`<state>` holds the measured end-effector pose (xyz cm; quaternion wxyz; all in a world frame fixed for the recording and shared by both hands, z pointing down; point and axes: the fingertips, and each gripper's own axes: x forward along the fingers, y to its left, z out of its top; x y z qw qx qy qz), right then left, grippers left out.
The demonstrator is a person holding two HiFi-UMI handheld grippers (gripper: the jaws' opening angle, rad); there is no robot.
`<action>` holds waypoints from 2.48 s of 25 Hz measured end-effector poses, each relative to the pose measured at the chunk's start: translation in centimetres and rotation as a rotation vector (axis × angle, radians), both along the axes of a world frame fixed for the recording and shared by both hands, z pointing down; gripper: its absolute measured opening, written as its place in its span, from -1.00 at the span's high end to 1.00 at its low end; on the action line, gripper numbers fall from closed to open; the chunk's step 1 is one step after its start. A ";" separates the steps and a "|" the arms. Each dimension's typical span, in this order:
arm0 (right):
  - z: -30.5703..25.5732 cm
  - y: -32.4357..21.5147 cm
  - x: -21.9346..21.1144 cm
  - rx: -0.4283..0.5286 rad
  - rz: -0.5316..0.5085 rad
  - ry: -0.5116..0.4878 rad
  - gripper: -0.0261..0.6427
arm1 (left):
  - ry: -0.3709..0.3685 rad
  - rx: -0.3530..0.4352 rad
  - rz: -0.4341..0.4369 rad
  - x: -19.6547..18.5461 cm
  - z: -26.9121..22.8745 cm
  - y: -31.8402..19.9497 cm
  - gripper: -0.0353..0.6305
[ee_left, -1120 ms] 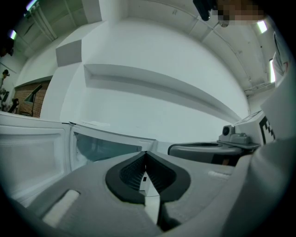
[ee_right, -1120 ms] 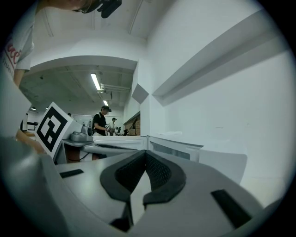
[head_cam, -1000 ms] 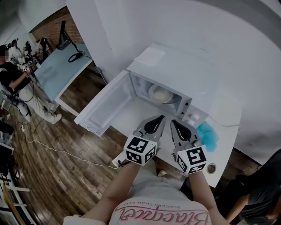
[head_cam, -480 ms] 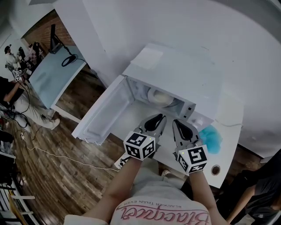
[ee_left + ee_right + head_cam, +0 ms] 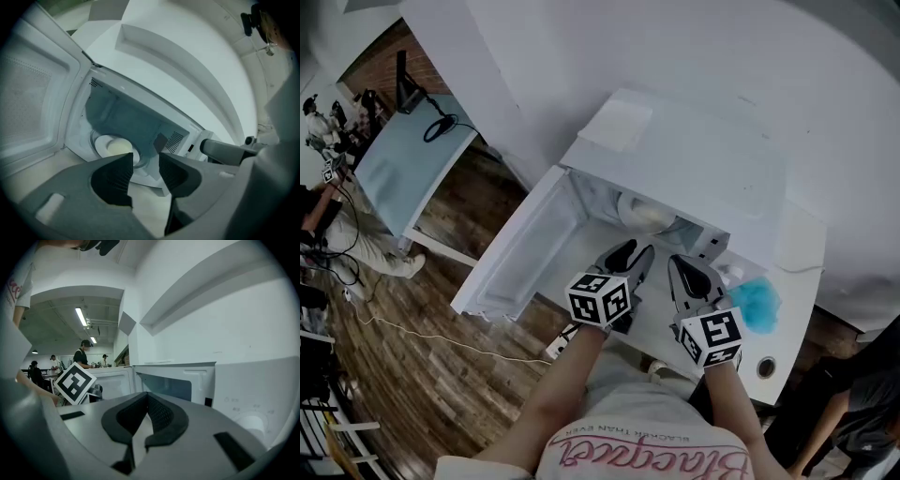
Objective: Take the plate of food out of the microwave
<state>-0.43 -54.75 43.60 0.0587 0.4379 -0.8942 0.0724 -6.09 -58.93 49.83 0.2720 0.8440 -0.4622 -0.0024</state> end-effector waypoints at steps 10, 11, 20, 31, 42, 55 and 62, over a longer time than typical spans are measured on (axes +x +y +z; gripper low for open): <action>2.1 -2.1 -1.1 -0.049 0.005 0.010 0.89 | 0.127 -0.186 -0.063 -1.8 4.6 -3.0 0.30; 2.3 -2.3 -1.2 -0.052 0.002 0.011 0.89 | 0.152 -0.209 -0.077 -2.1 5.1 -3.2 0.30; 3.6 -2.7 -1.6 -0.092 -0.010 0.038 0.89 | 0.313 -0.337 -0.166 -3.3 7.8 -5.6 0.19; 4.9 -4.0 -0.8 -0.119 0.008 0.045 0.89 | 0.305 -0.484 -0.301 -3.3 10.3 -8.2 0.11; 5.2 -4.0 -0.7 -0.125 0.017 0.053 0.89 | 0.404 -0.641 -0.308 -2.9 10.9 -7.9 0.22; 5.1 -3.6 -0.7 -0.120 0.022 0.057 0.89 | 0.520 -0.657 -0.324 -3.2 10.1 -7.4 0.54; 5.2 -3.1 -0.4 -0.123 0.031 0.065 0.89 | 0.561 -0.661 -0.326 -3.4 9.3 -7.2 0.74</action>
